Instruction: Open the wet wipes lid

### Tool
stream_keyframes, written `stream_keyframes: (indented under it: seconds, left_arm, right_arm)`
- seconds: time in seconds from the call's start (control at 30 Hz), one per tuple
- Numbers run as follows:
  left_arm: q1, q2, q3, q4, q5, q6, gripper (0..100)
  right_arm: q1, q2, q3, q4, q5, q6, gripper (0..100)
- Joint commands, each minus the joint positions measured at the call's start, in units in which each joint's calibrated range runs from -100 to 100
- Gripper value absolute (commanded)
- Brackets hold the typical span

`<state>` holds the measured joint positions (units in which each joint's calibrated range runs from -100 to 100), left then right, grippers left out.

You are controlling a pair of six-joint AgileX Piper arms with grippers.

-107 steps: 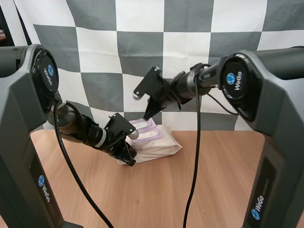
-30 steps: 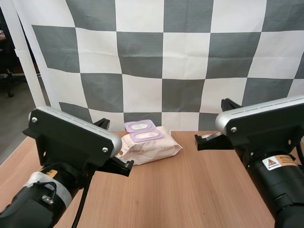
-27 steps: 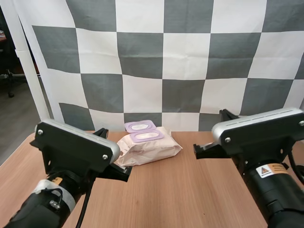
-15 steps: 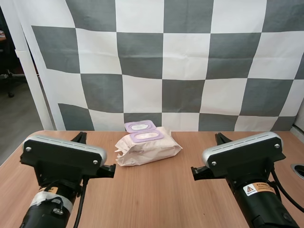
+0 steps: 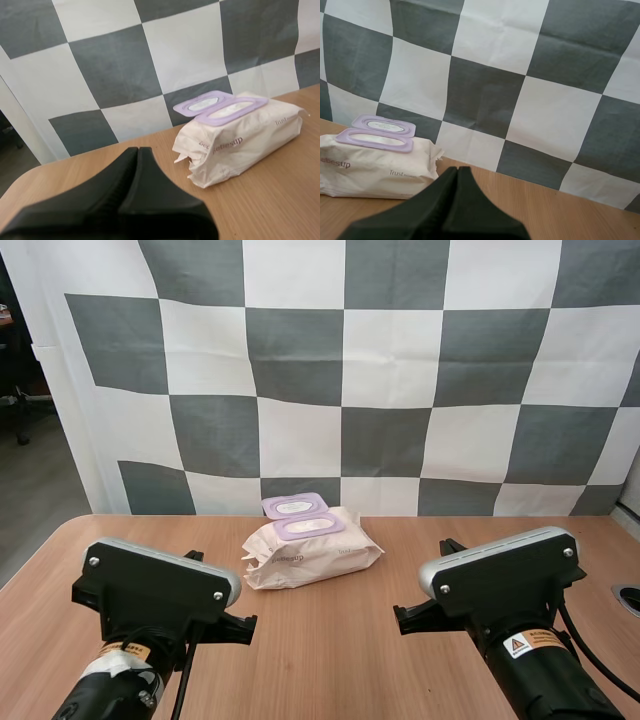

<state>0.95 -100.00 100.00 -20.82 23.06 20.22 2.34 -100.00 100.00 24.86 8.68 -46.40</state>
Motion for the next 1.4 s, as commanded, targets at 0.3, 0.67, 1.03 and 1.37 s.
stream_keyframes:
  seconds: [0.3,0.67,1.03,1.37]
  left_arm:
    - [-0.36,0.0,0.0,31.3,8.1,-38.9,0]
    - [-0.36,0.0,0.0,31.4,8.4,-38.8,0]
    - [-0.36,0.0,0.0,31.5,8.4,-38.8,0]
    - [-0.36,0.0,0.0,31.5,7.8,-38.4,0]
  right_arm:
    - [-0.8,0.0,0.0,-0.1,13.7,3.9,0]
    - [-0.9,0.0,0.0,-10.6,23.8,12.8,0]
    - [-0.9,0.0,0.0,-10.7,23.4,13.3,0]
    - [-0.9,0.0,0.0,-10.3,23.2,13.3,0]
